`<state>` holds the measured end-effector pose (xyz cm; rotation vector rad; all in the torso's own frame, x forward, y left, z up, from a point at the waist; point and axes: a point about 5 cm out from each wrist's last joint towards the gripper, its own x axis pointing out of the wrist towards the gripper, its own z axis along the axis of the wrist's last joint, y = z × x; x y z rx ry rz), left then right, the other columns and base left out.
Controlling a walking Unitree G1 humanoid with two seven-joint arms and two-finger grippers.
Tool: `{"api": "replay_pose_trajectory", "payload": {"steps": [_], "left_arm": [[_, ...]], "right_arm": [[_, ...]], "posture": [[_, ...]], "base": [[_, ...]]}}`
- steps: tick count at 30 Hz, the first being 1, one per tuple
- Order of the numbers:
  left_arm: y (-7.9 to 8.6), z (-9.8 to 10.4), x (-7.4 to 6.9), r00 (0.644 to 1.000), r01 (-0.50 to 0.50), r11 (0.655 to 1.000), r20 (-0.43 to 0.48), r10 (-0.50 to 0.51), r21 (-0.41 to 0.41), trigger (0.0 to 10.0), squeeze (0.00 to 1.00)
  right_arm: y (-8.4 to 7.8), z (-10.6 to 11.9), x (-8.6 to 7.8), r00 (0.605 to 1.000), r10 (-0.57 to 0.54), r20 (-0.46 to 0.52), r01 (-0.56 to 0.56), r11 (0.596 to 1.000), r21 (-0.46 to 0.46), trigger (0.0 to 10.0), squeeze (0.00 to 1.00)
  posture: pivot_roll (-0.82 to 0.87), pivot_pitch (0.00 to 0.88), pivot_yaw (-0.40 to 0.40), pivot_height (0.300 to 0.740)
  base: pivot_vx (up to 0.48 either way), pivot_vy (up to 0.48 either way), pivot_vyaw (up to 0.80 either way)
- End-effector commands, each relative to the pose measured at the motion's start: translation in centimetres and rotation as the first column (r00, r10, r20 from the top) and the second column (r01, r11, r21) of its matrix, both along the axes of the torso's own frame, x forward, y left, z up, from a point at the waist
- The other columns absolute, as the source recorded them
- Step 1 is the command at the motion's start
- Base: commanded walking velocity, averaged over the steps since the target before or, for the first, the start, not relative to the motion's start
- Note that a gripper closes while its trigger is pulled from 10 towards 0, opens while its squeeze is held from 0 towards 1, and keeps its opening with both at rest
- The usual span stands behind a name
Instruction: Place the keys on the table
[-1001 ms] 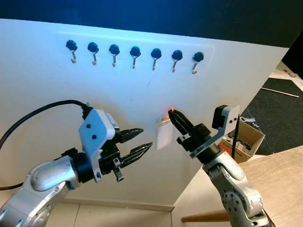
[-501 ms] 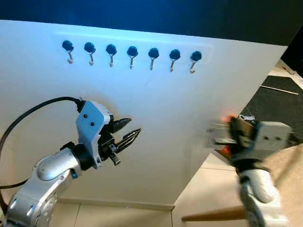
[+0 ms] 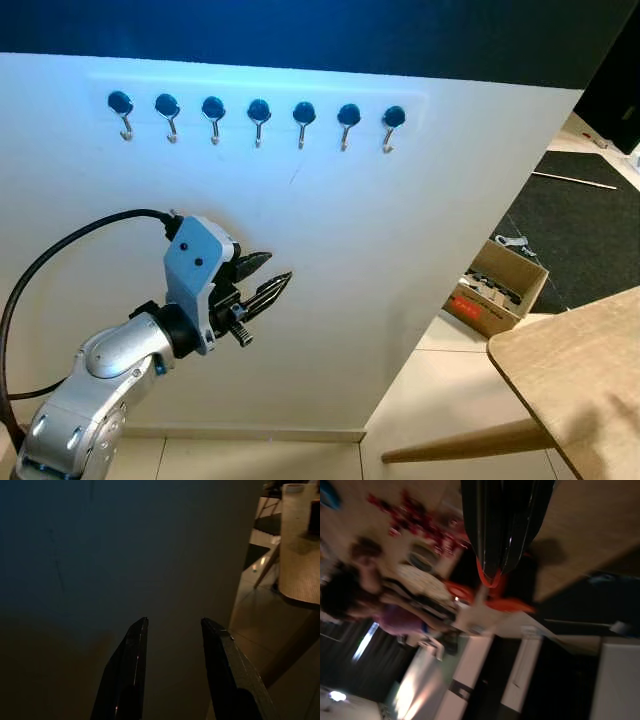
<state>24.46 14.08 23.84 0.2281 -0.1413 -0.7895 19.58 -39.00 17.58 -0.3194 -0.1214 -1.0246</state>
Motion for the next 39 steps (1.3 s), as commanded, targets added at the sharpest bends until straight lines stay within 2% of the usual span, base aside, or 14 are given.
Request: {"api": "replay_pose_trajectory", "payload": {"steps": [1, 6, 7, 8, 9, 14, 15, 16, 17, 23, 26, 28, 32, 39], "left_arm": [[-0.3, -0.3, -0.2, 1.0, 0.012, 1.0, -0.003, -0.012, -0.003, 10.0, 0.0], [-0.4, -0.5, -0.3, 1.0, 0.012, 1.0, -0.006, -0.012, 0.0, 10.0, 0.0], [-0.4, -0.5, -0.2, 1.0, 0.012, 1.0, -0.007, -0.012, 0.002, 10.0, 0.0], [-0.4, -0.5, -0.2, 1.0, 0.012, 1.0, -0.007, -0.012, 0.002, 10.0, 0.0], [-0.4, -0.6, -0.2, 1.0, 0.012, 1.0, -0.007, -0.012, 0.003, 10.0, 0.0], [-0.4, -0.8, -0.2, 1.0, 0.017, 1.0, -0.013, -0.017, 0.014, 10.0, 0.0], [-0.4, -0.8, -0.2, 1.0, 0.019, 1.0, -0.015, -0.018, 0.015, 10.0, 0.0], [-0.4, -0.8, -0.2, 1.0, 0.019, 1.0, -0.016, -0.019, 0.016, 10.0, 0.0], [-0.4, -0.8, -0.2, 1.0, 0.019, 1.0, -0.016, -0.019, 0.017, 10.0, 0.0], [-0.2, -1.0, -0.3, 1.0, -0.002, 1.0, -0.017, 0.002, 0.023, 10.0, 0.0], [0.0, -1.2, -0.5, 1.0, -0.018, 1.0, -0.019, 0.019, 0.025, 10.0, 0.0], [0.1, -1.2, -0.6, 0.999, -0.026, 0.999, -0.018, 0.027, 0.024, 10.0, 0.0], [0.1, -1.4, -0.7, 0.999, -0.034, 0.999, -0.02, 0.034, 0.022, 10.0, 0.0], [0.0, -1.6, -0.7, 0.999, -0.038, 0.999, -0.024, 0.038, 0.02, 10.0, 0.0]], "right_arm": [[-1.6, -1.4, -1.7, 0.995, -0.092, -0.033, 0.094, 0.995, 0.032, 10.0, 0.0], [-3.1, -4.0, -4.0, 0.977, -0.195, -0.085, 0.203, 0.973, 0.108, 10.0, 0.0], [-3.5, -4.8, -4.8, 0.969, -0.229, -0.093, 0.241, 0.959, 0.148, 10.0, 0.16], [-3.5, -4.8, -4.8, 0.969, -0.229, -0.093, 0.241, 0.959, 0.148, 10.0, 0.16], [-3.8, -5.7, -5.6, 0.962, -0.258, -0.09, 0.271, 0.944, 0.19, 10.0, 1.0], [-3.7, -6.0, -5.2, 0.969, -0.247, -0.009, 0.241, 0.937, 0.254, 10.0, 1.0], [-3.2, -5.5, -4.0, 0.982, -0.185, 0.043, 0.167, 0.949, 0.266, 10.0, 0.71], [-2.8, -5.1, -3.2, 0.987, -0.141, 0.079, 0.116, 0.956, 0.271, 10.0, 0.71], [-2.2, -4.4, -2.1, 0.99, -0.081, 0.115, 0.049, 0.965, 0.259, 10.0, 0.0], [1.1, -0.5, 3.3, 0.946, 0.188, 0.265, -0.239, 0.955, 0.176, 10.0, 0.0], [4.1, 2.5, 6.0, 0.878, 0.42, 0.23, -0.427, 0.904, -0.019, 10.0, 0.0], [6.5, 3.6, 7.3, 0.793, 0.564, 0.23, -0.561, 0.823, -0.083, 10.0, 0.0], [8.2, 4.0, 7.6, 0.742, 0.638, 0.205, -0.626, 0.769, -0.13, 10.0, 0.0], [9.0, 3.2, 7.5, 0.713, 0.679, 0.173, -0.67, 0.733, -0.116, 10.0, 0.0]], "posture": [[0.09, 0.163, -0.024, 0.74], [0.09, 0.163, -0.023, 0.74], [0.09, 0.163, -0.019, 0.74], [0.09, 0.163, -0.019, 0.74], [0.09, 0.163, -0.016, 0.74], [0.09, 0.16, 0.001, 0.74], [0.09, 0.16, 0.001, 0.74], [0.09, 0.16, 0.001, 0.74], [0.1, 0.159, 0.002, 0.74], [0.12, 0.154, -0.011, 0.74], [0.13, 0.152, -0.024, 0.74], [0.14, 0.152, -0.029, 0.74], [0.14, 0.15, -0.037, 0.74], [0.12, 0.148, -0.037, 0.74]], "base": [[0.0, 0.0, 0.0], [0.0, 0.0, 0.0], [0.0, 0.0, 0.0], [0.0, 0.0, 0.0], [0.0, 0.0, 0.0], [0.0, 0.0, 0.0], [0.0, 0.0, 0.0], [0.0, 0.0, 0.0], [0.0, 0.0, 0.0], [0.0, 0.0, 0.0], [0.0, 0.0, 0.0], [0.0, 0.0, 0.0], [0.0, 0.0, 0.0], [0.0, 0.0, 0.0]]}}
